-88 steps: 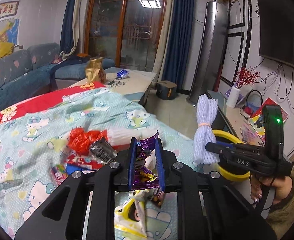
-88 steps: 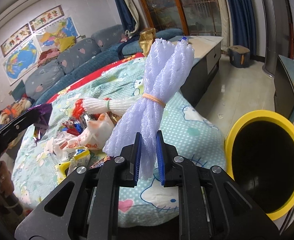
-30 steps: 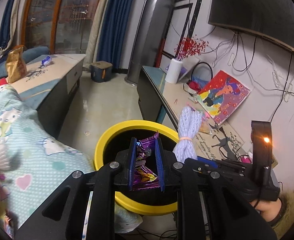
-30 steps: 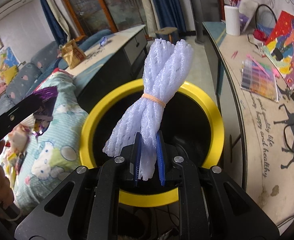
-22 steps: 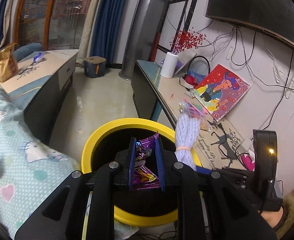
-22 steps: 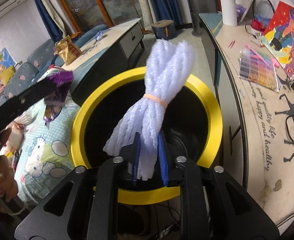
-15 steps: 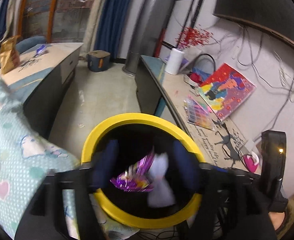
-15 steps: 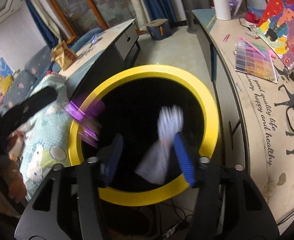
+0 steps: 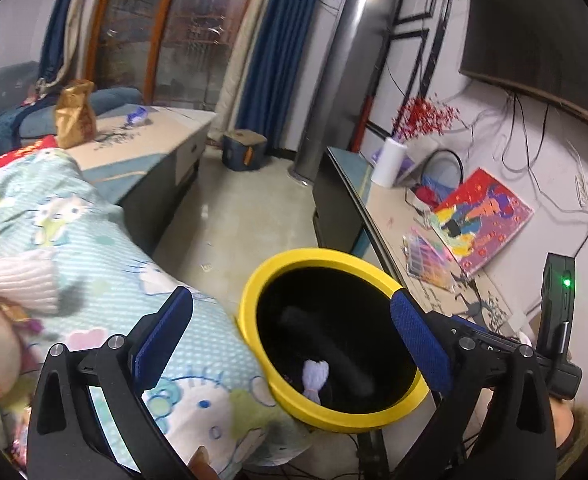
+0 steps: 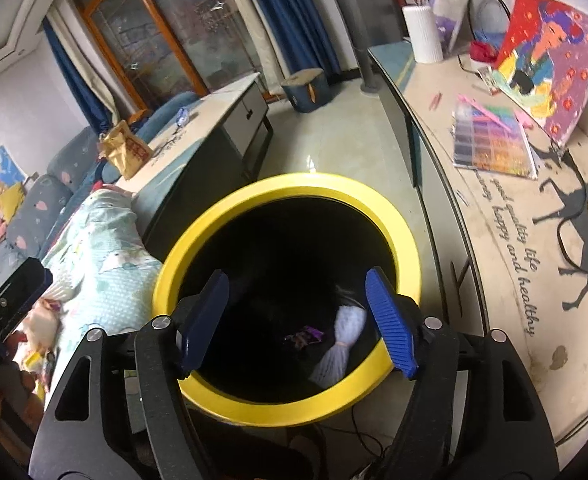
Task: Collect trash
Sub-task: 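Withdraw both tools from the bin back toward the bedspread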
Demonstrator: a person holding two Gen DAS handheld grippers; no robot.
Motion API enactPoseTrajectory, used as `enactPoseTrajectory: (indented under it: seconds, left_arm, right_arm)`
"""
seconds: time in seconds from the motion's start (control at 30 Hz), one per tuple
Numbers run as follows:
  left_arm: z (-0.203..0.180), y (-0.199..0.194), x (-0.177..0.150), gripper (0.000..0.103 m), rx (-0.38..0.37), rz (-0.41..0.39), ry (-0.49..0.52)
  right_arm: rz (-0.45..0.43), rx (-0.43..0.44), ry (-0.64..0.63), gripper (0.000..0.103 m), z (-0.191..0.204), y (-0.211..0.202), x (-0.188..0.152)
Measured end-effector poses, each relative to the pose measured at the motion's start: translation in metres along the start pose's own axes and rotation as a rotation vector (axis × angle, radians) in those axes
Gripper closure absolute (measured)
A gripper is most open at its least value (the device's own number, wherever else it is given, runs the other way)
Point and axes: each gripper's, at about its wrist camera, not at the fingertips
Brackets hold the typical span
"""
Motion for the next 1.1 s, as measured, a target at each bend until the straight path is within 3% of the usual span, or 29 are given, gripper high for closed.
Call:
enactPoseTrajectory:
  seconds: [0.53,1.1]
  left_arm:
    - [0.047,-0.081,-0.026,0.007,0.152,-0.158,-0.102]
    - [0.104,-0.140,-0.053,0.007,0.254,-0.228,-0.210]
  right_arm:
    - [-0.071,0.031,-0.183,0.033,0.066,-0.027,-0.008]
    - [-0.053,0.107,-0.400,0.030,0.153,-0.030,-0.031]
Point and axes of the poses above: each gripper's, at about its wrist camera, not at the fingertips, and y roughly the way its jaws point, z to its left, x to its top, and after that the axes turned 13 degrees about z, right-handed
